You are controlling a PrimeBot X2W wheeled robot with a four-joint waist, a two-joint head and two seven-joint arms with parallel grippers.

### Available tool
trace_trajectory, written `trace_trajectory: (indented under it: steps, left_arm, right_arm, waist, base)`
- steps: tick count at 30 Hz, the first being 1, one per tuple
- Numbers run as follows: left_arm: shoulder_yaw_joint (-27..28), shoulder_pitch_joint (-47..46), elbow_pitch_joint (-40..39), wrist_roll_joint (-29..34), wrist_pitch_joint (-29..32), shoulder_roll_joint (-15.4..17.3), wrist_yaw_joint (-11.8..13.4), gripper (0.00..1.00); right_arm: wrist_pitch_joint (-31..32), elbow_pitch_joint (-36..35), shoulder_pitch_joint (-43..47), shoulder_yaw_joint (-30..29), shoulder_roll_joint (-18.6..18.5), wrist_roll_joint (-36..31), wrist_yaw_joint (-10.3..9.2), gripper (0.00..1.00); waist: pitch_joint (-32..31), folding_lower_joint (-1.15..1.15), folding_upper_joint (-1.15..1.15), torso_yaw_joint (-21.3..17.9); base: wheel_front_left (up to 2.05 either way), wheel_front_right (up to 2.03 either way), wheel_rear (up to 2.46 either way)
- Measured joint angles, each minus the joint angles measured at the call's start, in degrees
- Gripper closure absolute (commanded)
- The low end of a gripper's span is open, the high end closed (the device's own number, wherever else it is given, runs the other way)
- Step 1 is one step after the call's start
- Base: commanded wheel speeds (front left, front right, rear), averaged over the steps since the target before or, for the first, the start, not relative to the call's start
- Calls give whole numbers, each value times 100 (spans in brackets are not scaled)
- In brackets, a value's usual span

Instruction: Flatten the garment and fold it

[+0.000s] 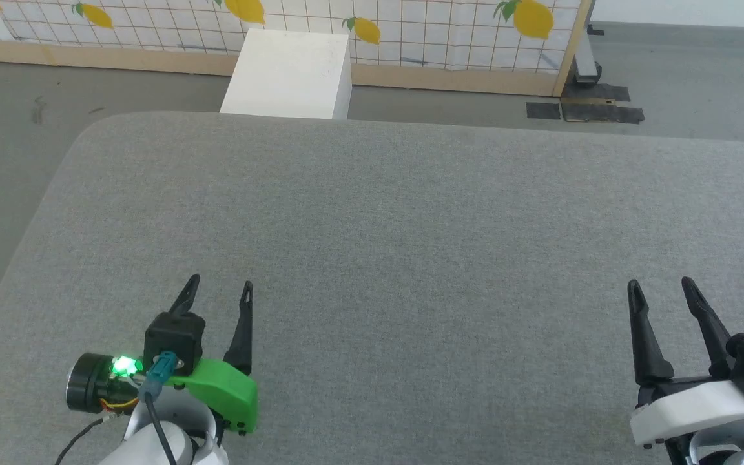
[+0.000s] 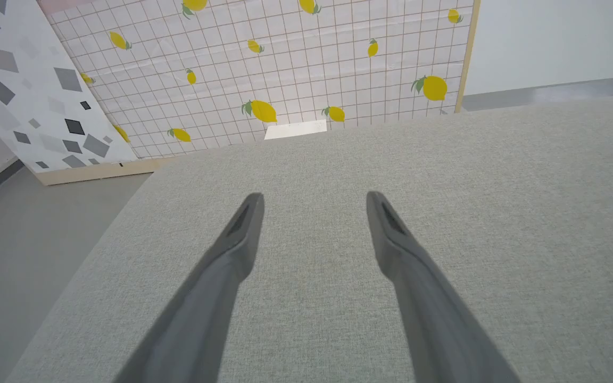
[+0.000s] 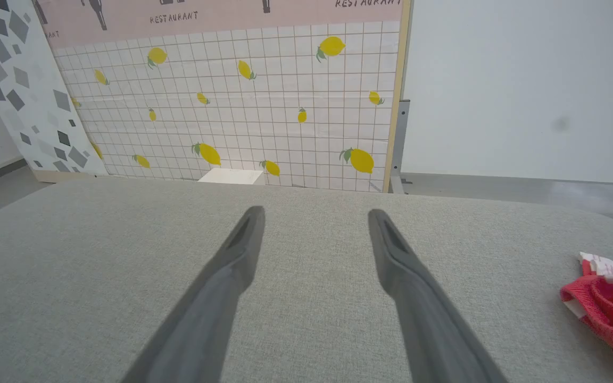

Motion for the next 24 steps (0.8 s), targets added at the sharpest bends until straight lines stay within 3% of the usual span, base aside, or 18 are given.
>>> trace_trajectory:
  steps: [1,2,8,24]
  left_arm:
    - [0,0,-11,-2,-27,-4,-2,0]
    - [1,-3,-13,3,-40,-5,-2,100]
    - [49,-3,-11,40,-35,-30,-23,100]
    - [601,135,-11,480,109,-425,-390,100]
  right_arm:
    - [0,-7,0,0,1,0,0,0]
    - [0,-4,-1,0,-1,1,0,100]
    - [1,3,-1,1,-2,1,0,100]
    - [76,34,-4,65,1,-26,0,100]
  waist:
    - [6,0,0,1]
    - [9,0,0,2]
    - [0,0,0,-8]
    - [-53,0,0,-68]
  base:
    - [0,0,0]
    - [0,0,0]
    - [0,0,0]
    - [0,0,0]
